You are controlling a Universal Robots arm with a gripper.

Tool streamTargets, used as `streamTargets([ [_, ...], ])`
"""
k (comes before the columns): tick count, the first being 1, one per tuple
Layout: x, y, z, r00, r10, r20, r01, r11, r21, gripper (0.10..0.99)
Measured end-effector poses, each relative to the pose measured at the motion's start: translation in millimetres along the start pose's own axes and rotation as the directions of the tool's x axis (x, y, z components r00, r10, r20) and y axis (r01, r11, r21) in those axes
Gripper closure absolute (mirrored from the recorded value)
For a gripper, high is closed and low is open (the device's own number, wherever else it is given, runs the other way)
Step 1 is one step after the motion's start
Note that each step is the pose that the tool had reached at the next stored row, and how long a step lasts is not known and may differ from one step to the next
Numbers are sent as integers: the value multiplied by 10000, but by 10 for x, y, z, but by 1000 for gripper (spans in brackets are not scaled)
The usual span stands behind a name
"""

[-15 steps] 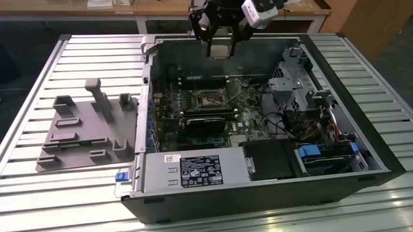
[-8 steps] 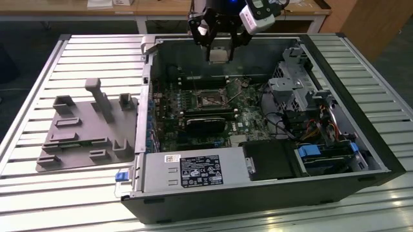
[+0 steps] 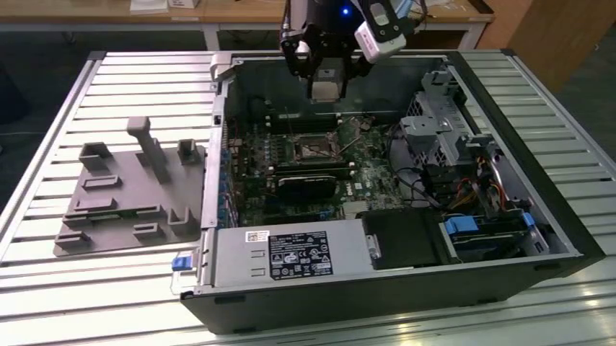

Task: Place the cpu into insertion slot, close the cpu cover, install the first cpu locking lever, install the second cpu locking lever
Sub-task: 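Place the cpu into insertion slot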

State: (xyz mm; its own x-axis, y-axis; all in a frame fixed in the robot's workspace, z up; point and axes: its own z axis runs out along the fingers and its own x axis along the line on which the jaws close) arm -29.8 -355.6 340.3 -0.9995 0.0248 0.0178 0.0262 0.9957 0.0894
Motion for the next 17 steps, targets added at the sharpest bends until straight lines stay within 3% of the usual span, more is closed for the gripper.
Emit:
streamTargets([
  [4, 2, -5, 54, 9998, 175, 15, -175, 9998, -3, 549],
  [9, 0, -10, 114, 9950, 992, 89, -992, 9951, -23, 549],
  [13, 0, -14, 154, 9853, 1702, 150, -1701, 9854, -43, 549],
  [17, -1, -18, 197, 9701, 2419, 212, -2418, 9703, -70, 549],
])
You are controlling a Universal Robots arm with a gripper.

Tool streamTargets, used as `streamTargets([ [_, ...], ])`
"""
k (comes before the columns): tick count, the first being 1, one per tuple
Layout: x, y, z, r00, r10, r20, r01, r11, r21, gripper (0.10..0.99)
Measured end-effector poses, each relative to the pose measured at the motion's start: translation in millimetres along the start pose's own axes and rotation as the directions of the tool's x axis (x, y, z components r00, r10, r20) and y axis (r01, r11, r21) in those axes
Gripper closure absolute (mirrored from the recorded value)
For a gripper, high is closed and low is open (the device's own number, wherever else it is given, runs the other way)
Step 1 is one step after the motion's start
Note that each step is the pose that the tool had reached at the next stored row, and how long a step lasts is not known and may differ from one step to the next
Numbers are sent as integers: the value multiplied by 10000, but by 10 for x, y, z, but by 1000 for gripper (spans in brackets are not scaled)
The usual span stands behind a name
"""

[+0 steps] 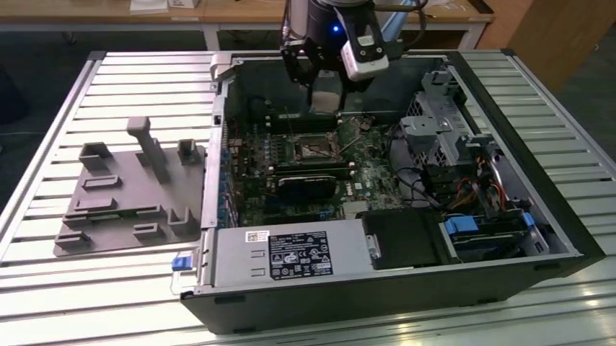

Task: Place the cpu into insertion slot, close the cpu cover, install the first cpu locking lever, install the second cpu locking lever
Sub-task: 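Place the cpu into insertion slot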

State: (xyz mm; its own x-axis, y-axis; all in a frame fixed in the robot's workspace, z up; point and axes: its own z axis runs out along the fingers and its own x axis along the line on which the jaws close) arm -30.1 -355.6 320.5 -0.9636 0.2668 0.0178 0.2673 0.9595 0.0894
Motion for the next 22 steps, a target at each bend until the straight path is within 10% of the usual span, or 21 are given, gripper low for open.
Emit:
streamTargets([
  [11, -2, -9, 97, 9801, 1979, 174, -1979, 9802, -54, 549],
  [22, -3, -17, 184, 9211, 3879, 334, -3877, 9217, -139, 549],
])
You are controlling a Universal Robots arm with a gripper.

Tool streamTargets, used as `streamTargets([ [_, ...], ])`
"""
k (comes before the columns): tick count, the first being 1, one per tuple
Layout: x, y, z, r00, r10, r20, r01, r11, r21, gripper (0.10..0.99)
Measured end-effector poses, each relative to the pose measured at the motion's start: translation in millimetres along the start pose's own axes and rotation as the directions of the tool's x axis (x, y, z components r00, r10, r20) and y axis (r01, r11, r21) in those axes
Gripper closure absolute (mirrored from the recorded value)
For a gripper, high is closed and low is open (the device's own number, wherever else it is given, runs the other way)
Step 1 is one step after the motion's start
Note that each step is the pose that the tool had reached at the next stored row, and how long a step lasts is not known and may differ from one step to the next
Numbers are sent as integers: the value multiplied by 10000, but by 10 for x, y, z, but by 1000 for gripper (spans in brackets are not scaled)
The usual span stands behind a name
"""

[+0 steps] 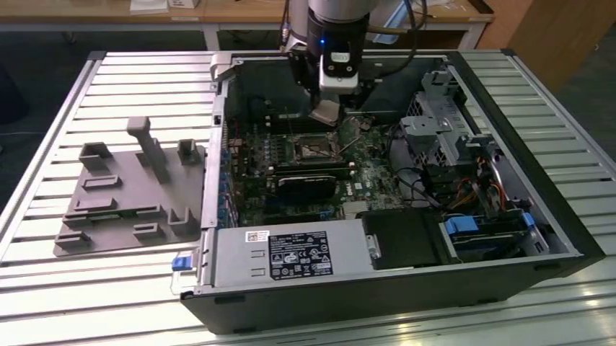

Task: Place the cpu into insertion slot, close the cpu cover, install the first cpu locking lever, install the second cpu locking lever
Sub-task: 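Place the cpu into insertion slot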

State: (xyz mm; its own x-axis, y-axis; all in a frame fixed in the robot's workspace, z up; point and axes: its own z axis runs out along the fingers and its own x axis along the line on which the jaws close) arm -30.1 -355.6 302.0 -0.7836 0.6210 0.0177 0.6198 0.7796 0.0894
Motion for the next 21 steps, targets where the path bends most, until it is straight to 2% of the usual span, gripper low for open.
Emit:
streamTargets([
  [5, 0, -4, 38, 9961, 883, 78, -882, 9961, -19, 549],
  [10, 2, -8, 70, 9854, 1697, 149, -1697, 9855, -43, 549],
  [15, 3, -13, 101, 9678, 2509, 219, -2508, 9680, -73, 549],
  [21, 8, -20, 131, 9405, 3386, 293, -3384, 9409, -113, 549],
])
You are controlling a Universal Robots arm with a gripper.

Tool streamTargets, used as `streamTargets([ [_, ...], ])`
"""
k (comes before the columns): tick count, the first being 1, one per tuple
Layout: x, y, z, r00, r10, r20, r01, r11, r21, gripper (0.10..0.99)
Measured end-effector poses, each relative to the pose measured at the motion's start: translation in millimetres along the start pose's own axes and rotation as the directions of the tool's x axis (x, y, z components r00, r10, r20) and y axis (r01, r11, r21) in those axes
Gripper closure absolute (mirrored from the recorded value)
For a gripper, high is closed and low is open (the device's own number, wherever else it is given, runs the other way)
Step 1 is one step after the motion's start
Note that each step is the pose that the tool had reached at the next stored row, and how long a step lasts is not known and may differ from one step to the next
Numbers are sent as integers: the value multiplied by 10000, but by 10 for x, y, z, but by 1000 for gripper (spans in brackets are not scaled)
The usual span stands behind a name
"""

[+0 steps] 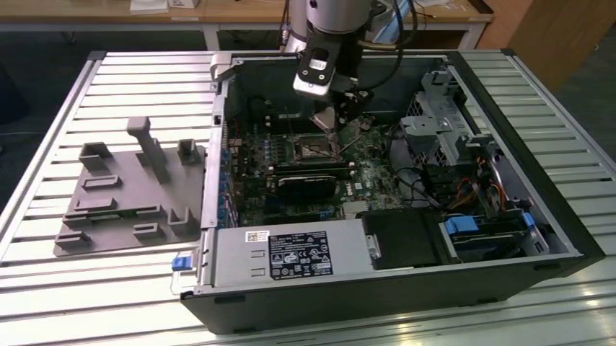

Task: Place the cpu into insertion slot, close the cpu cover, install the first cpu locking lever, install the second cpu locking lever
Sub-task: 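Place the cpu into insertion slot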

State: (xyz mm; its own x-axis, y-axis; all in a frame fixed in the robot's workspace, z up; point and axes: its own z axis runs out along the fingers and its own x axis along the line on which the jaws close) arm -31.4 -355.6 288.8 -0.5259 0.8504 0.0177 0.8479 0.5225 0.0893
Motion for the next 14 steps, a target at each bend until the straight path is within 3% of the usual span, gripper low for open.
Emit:
streamTargets([
  [7, 5, -11, 32, 9947, 1028, 91, -1027, 9947, -24, 549],
  [14, 10, -23, 67, 9786, 2050, 180, -2050, 9788, -55, 549],
])
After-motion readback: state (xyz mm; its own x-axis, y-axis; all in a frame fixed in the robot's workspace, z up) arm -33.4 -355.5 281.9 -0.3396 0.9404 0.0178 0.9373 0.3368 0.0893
